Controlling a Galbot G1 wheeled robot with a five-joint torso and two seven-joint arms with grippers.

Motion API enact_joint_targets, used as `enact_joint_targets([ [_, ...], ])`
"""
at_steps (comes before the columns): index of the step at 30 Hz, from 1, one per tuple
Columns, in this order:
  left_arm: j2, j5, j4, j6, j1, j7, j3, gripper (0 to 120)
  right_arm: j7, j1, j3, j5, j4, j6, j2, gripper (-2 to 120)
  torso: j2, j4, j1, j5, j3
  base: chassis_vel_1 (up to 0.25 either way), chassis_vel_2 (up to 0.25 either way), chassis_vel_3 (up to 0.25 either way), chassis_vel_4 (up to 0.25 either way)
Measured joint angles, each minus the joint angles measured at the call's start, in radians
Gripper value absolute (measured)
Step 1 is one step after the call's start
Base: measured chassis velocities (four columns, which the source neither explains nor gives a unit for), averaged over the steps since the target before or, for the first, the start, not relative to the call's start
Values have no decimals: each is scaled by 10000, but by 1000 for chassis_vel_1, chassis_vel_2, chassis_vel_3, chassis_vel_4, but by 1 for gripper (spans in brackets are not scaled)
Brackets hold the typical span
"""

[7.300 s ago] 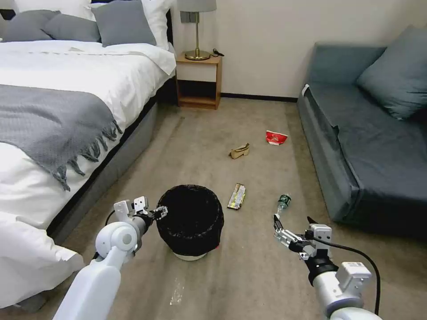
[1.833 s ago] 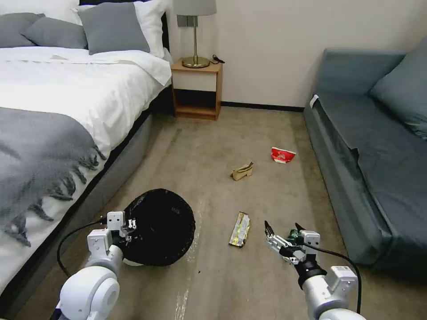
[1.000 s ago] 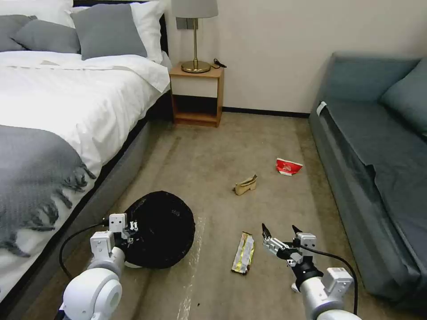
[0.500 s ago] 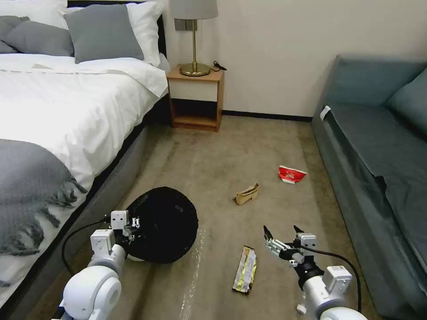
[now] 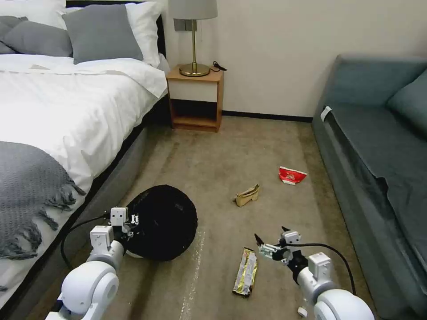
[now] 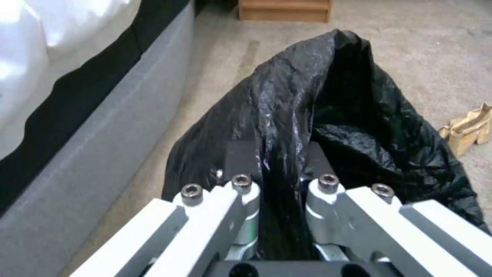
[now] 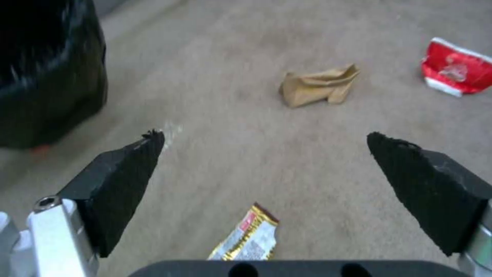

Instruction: Pick up the trash bin, then pick up the garbage on the floor and place it into the trash bin.

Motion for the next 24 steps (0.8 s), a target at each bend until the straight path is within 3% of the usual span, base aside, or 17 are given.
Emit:
enact_joint_targets([
  [10, 357, -184, 4, -109, -45, 199, -243, 7, -253, 1736, -1355, -40, -2680, -309, -387, 100, -1, 2, 0, 2, 0, 0, 0, 0, 0],
  [24, 556, -345, -149, -96, 78, 198, -656, 7, -395, 3555, -2304, -511, -5760, -87, 72, 100, -1, 2, 0, 1, 1, 0, 0, 0, 0],
])
